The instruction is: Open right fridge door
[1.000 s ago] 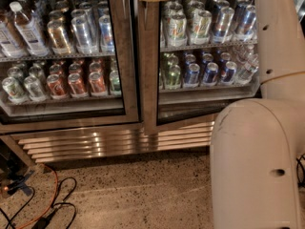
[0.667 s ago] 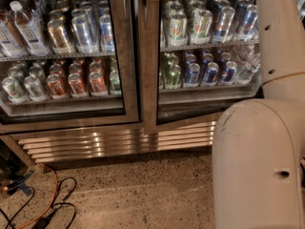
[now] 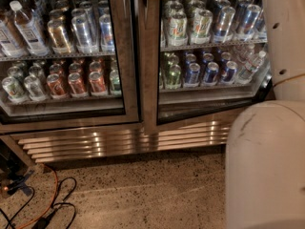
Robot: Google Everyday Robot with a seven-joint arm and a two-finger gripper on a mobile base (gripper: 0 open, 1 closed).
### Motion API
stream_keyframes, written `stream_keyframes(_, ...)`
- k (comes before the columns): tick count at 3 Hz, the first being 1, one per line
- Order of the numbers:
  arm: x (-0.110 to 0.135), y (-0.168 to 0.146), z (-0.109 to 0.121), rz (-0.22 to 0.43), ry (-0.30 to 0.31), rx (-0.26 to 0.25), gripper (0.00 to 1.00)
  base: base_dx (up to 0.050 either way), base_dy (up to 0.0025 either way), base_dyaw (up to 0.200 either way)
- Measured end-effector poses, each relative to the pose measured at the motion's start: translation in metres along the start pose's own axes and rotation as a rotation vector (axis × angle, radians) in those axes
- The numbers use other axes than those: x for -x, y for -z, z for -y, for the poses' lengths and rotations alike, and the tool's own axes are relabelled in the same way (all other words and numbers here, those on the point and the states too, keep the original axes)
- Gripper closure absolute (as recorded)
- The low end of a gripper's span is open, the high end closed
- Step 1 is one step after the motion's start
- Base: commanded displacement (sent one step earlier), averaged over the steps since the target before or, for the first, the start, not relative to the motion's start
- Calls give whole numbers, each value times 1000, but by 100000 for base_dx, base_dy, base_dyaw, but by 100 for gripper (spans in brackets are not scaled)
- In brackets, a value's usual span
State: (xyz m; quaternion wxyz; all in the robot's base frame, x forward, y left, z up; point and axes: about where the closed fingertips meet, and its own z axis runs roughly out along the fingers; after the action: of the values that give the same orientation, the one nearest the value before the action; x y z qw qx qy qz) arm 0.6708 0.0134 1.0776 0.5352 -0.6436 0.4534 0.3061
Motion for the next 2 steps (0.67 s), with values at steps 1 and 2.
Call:
stream_keyframes(1,3,6,-2,-15,16,-25,100,0,0,0)
stream_keyframes(2,3,6,-2,-15,16,-25,100,0,0,0)
